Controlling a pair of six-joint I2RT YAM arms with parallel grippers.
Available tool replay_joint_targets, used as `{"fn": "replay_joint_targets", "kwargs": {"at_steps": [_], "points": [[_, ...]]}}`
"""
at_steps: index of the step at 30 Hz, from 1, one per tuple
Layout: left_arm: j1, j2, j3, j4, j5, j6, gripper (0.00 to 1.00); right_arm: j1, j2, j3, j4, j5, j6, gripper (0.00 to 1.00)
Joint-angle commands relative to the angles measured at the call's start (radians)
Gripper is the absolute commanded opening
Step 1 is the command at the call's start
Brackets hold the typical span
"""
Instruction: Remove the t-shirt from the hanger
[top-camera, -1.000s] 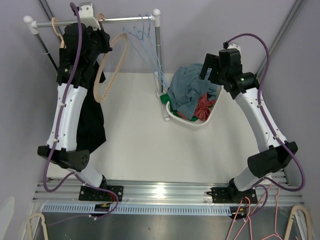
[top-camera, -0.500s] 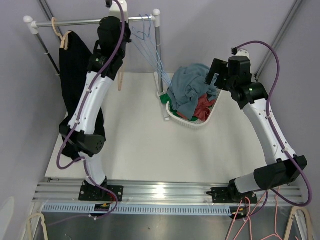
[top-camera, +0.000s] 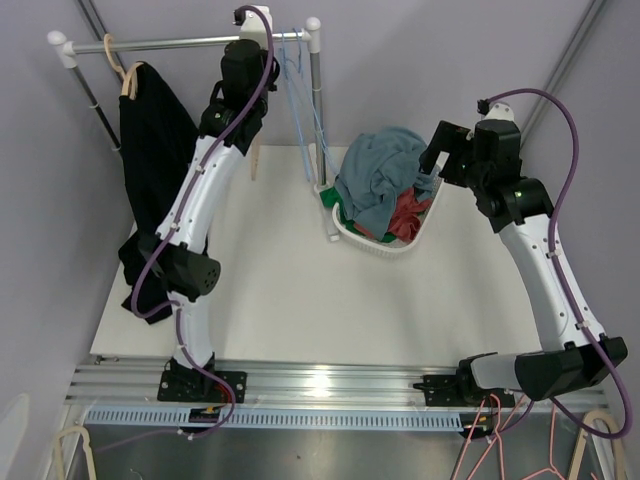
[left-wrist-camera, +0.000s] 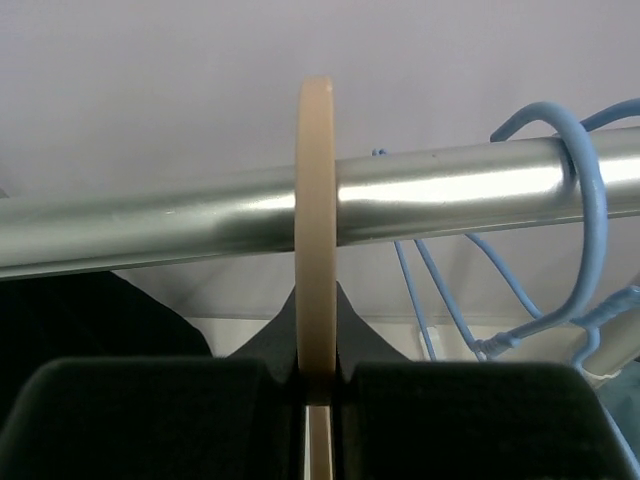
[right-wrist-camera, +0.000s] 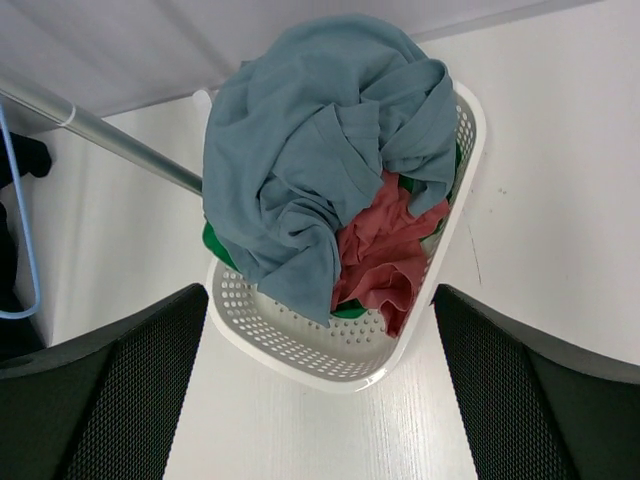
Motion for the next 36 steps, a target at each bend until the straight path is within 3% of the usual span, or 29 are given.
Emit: {"fn": "replay_joint_targets", "kwargs": {"at_steps": [1,2,3,6,11,13,14,15,18,21,28,33,36], "points": [[0.009,-0.091,-0.009,-0.059,0.069,-0.059,0.01,-0.005,-0.024,-0.002,0.04,-0.022,-0.006,0.99],[0.011,-0.114,-0.041,-0.053,0.089,-0.067,0.05,-0.005,-0.022,-0.002,0.04,-0.023,-0.004,0.99],[0.012,-0.14,-0.075,-0.045,0.101,-0.066,0.17,-0.005,-0.021,0.0,0.038,-0.028,-0.003,0.99],[0.012,-0.238,-0.135,-0.022,0.12,-0.067,0.31,-0.005,-0.018,-0.003,0.037,-0.048,0.01,0.99],[0.023,-0.382,-0.17,-0.054,0.12,-0.061,0.4,-0.005,-0.025,-0.002,0.04,-0.074,0.022,0.99],[0.049,-0.43,-0.209,-0.062,0.163,-0.079,0.5,-0.005,-0.018,0.023,0.03,-0.098,0.022,1.0],[0.061,-0.451,-0.235,-0.068,0.179,-0.087,0.57,-0.003,-0.013,0.038,0.021,-0.105,0.02,0.99],[0.077,-0.496,-0.253,-0.073,0.208,-0.092,0.71,-0.003,0.004,0.056,0.008,-0.112,0.011,1.0],[0.146,-0.591,-0.373,-0.055,0.238,-0.127,0.99,-0.003,0.018,0.121,-0.035,-0.114,-0.013,0.99],[0.253,-0.636,-0.46,-0.062,0.285,-0.188,1.0,-0.002,0.013,0.133,-0.037,-0.117,-0.023,1.0],[0.445,-0.585,-0.425,-0.136,0.294,-0.227,0.99,0.0,0.008,0.11,-0.01,-0.186,-0.009,1.0],[0.488,-0.459,-0.228,-0.235,0.305,-0.239,0.99,0.015,-0.047,0.012,0.04,-0.206,0.013,0.99],[0.509,-0.435,-0.198,-0.245,0.299,-0.219,0.99,0.029,-0.061,-0.029,0.037,-0.187,0.005,0.99]]}}
